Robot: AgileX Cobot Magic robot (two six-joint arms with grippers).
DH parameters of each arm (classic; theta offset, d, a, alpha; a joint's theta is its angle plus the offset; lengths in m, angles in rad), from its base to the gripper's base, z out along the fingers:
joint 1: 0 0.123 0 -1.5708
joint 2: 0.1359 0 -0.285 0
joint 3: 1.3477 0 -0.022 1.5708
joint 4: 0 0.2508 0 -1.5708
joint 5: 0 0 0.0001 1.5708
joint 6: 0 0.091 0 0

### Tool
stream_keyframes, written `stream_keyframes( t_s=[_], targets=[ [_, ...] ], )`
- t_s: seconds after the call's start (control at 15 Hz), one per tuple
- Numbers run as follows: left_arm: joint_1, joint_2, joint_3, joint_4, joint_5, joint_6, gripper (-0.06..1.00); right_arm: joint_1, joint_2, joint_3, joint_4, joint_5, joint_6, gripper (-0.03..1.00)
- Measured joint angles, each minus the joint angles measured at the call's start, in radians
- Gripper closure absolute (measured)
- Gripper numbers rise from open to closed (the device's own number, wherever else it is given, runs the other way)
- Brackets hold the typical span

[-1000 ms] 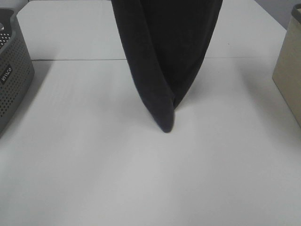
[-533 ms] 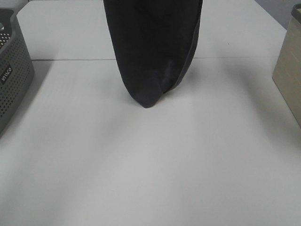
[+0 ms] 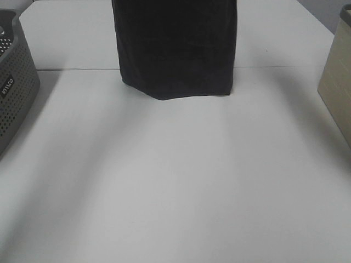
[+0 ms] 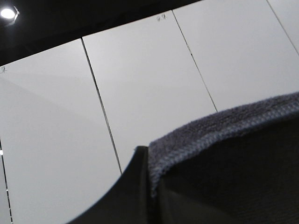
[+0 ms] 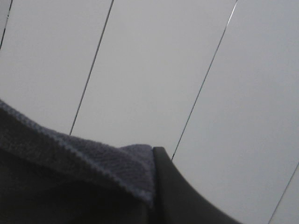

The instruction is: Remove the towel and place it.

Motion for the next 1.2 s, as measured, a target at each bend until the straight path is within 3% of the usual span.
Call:
stream_keyframes(
  t_s=[0.33,0.8,1.0,1.2],
  targets=[
    [0.026,0.192,-0.322,0.076,0.13,-0.068,0.94,-0.037,0.062,-0.055,0.029,-0.066,0.001,0.96],
    [0.04,0.2,-0.334,0.083,0.151,-0.121,0.94,-0.044,0.072,-0.055,0.059,-0.109,0.001,0.96],
    [0.041,0.2,-0.337,0.083,0.152,-0.177,0.94,-0.045,0.072,-0.055,0.156,-0.16,0.001,0.96],
    [0.042,0.2,-0.337,0.084,0.157,-0.199,0.94,-0.045,0.072,-0.055,0.168,-0.165,0.001,0.96]
  ],
)
